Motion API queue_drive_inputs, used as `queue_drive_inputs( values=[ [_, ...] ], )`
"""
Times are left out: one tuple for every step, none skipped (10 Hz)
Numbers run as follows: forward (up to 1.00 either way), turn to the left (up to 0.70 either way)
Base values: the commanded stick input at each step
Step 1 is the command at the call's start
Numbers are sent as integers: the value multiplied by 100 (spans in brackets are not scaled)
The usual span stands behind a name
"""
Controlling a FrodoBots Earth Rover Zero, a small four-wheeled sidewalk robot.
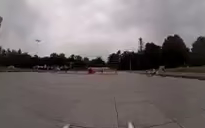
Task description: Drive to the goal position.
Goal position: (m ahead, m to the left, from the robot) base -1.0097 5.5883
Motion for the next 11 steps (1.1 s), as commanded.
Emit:
queue_drive_inputs(
  values=[
    [70, 0],
    [70, 0],
    [70, 0],
    [70, 0],
    [70, 0],
    [70, 0],
    [70, 0],
    [70, 0],
    [70, 0],
    [70, 0],
    [70, 0]
  ],
)
